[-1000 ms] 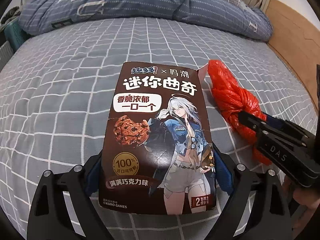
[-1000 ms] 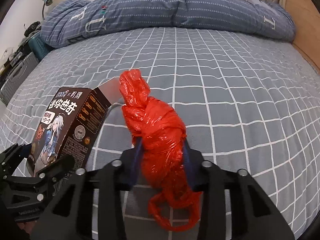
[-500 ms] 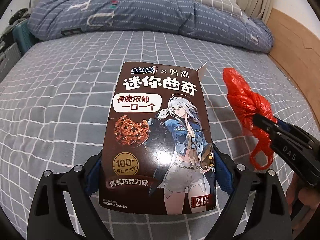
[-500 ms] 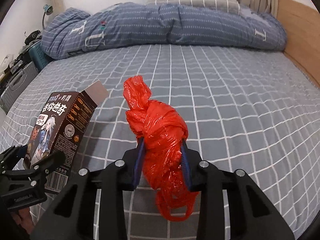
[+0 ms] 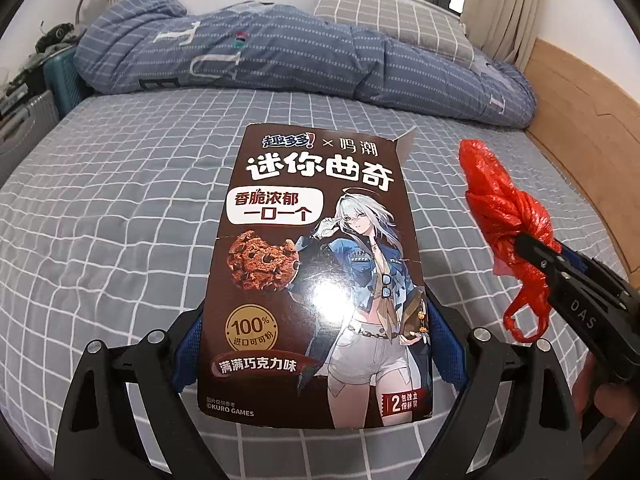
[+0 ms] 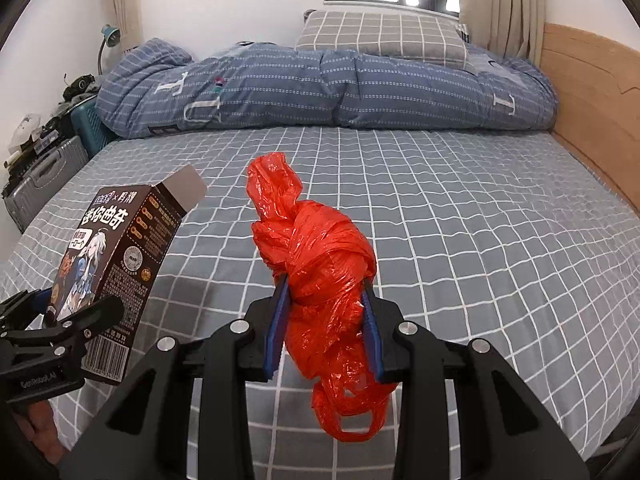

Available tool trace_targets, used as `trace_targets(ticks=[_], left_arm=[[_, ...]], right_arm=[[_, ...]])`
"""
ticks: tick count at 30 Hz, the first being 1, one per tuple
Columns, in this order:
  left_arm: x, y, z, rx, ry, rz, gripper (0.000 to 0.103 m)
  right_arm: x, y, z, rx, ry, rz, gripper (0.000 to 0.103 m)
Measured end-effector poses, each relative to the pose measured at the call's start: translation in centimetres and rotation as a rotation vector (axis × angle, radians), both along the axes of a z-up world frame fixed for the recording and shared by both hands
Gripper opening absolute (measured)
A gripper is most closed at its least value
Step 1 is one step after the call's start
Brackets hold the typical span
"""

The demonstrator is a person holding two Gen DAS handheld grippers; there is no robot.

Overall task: Collect trash
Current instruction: 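Carry the brown cookie box and red bag with both grippers over the bin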

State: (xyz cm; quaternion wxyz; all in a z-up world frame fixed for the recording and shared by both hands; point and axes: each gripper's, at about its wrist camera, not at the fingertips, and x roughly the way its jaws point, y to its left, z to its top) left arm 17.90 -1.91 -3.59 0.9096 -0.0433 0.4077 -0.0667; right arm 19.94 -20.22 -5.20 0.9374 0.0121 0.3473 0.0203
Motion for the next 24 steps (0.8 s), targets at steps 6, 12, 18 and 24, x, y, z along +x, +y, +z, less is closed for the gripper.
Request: trace_targets(ticks=[6, 12, 18, 24], left_arm=[[-1.9, 0.3, 0.9, -0.005, -0.011, 0.009, 0.088], [-3.8, 0.4, 1.0, -0.009, -0.004, 0.008, 0.088], [-5.9, 0.5, 1.8, 0.000, -0.019, 0.006, 0.088], [-7.6, 0.7, 2.3, -0.006, -0.024, 0.009, 0.088]], right_arm=[[-1.9, 0.1, 0.7, 0.001, -0.009, -0.004, 0.032], [-3.8, 0.2, 1.3, 0.000, -0.010, -0.006, 0.032], [-5.8, 0.6, 1.8, -0.002, -0.010, -0.002, 0.032], [-8.0, 1.0, 2.0, -0.003, -0.010, 0.002, 0.032]])
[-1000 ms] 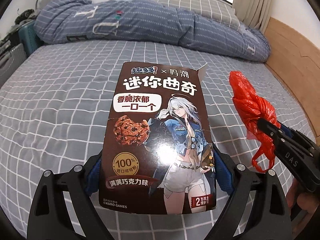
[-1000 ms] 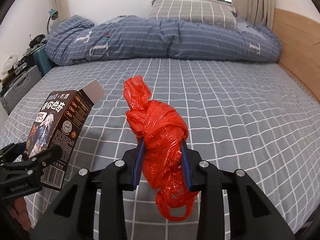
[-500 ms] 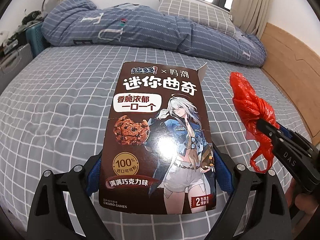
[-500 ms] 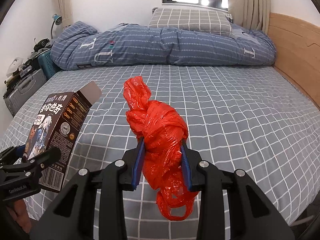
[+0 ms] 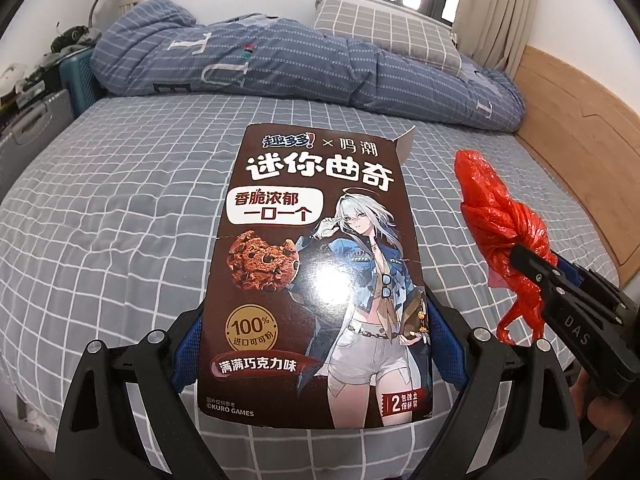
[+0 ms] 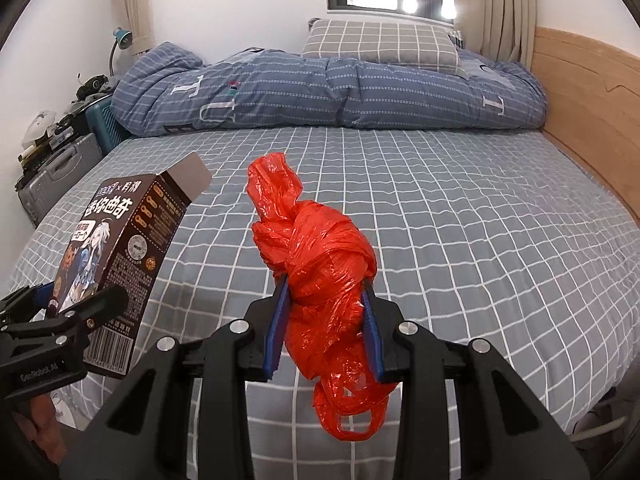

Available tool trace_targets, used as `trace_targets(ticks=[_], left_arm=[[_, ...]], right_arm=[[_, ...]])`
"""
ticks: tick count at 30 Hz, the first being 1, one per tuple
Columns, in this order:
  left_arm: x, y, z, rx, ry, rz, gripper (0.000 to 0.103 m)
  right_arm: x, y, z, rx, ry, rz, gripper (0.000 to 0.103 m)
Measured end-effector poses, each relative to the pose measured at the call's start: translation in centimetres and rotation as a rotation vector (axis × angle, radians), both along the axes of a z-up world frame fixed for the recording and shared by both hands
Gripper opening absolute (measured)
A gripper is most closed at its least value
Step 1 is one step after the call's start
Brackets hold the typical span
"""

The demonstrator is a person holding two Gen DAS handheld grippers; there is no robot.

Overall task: Collect trash
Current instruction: 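Carry the brown cookie box and red bag with both grippers over the bin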

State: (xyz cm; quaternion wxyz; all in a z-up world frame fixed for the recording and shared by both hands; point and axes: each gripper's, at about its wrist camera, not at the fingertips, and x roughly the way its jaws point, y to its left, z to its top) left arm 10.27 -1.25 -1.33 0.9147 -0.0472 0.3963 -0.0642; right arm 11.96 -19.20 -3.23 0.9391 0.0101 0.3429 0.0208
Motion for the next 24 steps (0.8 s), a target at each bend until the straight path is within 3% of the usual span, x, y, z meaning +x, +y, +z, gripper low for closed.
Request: trace_targets(ticks=[24], left_arm=[[-8.0, 0.4, -0.3, -0.019, 0.025, 0.011, 0.088]], right_arm=[[-8.5, 1.0, 0.1, 0.012, 0.009, 0.005, 0.032]])
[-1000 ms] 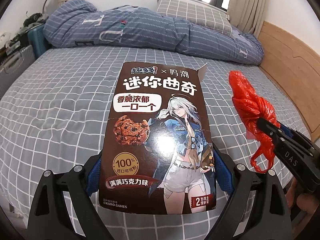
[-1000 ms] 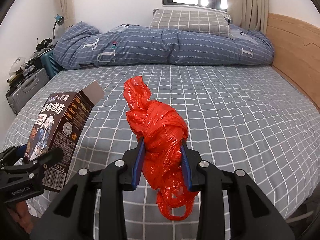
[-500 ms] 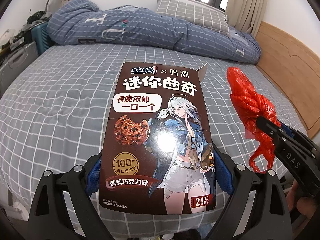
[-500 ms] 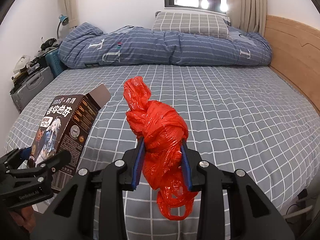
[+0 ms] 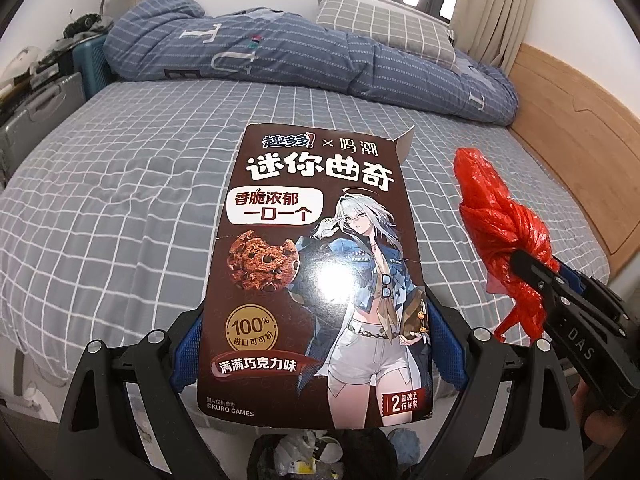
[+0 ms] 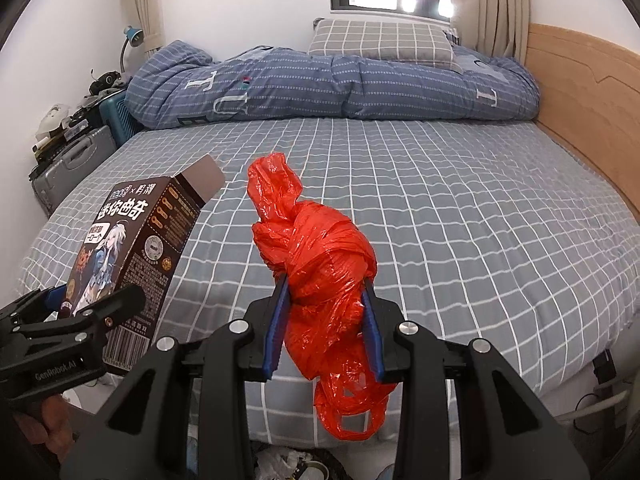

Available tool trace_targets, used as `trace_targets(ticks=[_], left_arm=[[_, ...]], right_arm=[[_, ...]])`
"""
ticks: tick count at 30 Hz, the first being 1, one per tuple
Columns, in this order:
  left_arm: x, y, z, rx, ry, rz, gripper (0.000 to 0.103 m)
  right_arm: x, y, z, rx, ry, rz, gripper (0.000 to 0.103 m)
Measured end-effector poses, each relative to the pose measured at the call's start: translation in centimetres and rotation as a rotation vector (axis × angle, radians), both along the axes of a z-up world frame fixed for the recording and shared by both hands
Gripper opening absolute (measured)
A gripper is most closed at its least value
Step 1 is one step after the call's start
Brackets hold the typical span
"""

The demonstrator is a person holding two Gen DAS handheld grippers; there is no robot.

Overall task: Collect trash
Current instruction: 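Carry the brown cookie box and red bag with both grippers over the bin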

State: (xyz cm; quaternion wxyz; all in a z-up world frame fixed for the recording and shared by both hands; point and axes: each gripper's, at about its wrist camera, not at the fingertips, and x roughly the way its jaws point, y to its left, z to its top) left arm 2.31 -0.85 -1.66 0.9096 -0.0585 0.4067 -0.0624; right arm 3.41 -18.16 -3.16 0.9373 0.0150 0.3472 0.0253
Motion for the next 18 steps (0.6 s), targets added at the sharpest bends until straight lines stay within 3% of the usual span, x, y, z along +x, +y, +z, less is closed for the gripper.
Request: trace_targets(ticks=[18], left_arm=[[-5.7, 0.1, -1.2, -0.006, 0.040, -0.001, 0.088]], right_arm=[[-6.3, -0.1, -1.1, 0.017, 0.030, -0.004, 0.032]])
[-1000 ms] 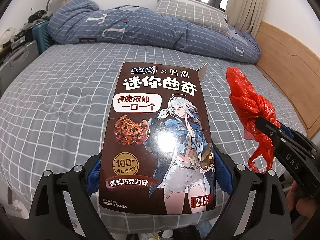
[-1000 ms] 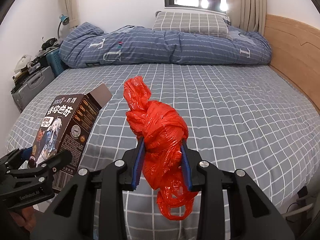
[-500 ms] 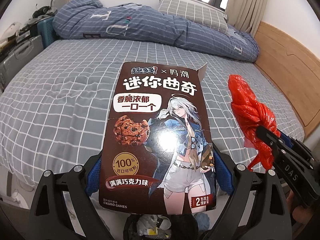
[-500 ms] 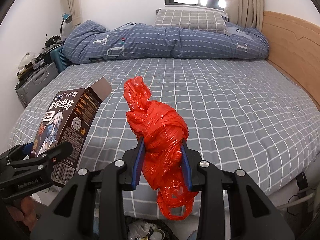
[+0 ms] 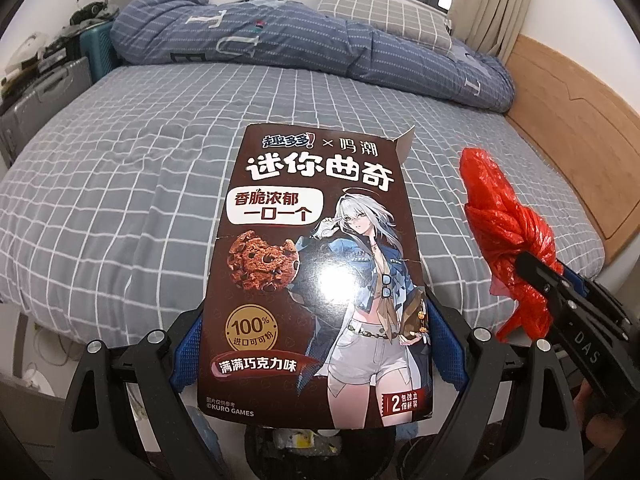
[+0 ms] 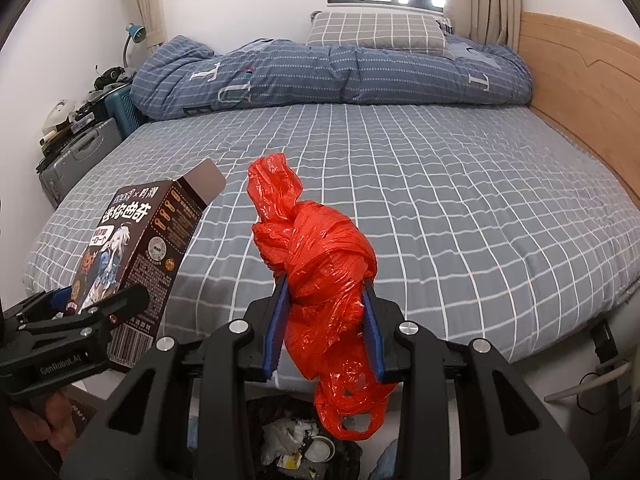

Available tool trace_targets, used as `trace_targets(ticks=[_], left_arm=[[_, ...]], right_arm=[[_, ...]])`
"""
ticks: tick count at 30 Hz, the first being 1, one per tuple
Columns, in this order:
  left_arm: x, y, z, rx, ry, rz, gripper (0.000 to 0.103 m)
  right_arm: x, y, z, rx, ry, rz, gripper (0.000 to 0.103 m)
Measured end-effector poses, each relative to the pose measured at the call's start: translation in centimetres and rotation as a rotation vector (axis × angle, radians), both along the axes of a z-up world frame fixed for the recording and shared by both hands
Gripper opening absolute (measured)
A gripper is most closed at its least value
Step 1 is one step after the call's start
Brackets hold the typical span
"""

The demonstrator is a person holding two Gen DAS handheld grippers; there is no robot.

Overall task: Collect trash
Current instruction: 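Carry the brown cookie box and red bag with both grippers over the bin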

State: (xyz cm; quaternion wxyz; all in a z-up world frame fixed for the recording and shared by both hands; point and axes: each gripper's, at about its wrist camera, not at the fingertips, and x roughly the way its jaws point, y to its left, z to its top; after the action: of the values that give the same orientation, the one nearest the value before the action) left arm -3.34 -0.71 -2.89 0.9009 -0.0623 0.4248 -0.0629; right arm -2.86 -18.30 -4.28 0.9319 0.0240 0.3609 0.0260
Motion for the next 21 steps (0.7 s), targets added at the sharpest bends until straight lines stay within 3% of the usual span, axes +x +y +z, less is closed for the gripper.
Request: trace_targets(ticks=[21], left_arm=[[-7.3, -0.1, -1.8, 0.020, 0.077, -0.001, 0.088]], right_arm=[[-6.9, 0.8, -2.4, 0.006, 0.074, 0.006, 0.033]])
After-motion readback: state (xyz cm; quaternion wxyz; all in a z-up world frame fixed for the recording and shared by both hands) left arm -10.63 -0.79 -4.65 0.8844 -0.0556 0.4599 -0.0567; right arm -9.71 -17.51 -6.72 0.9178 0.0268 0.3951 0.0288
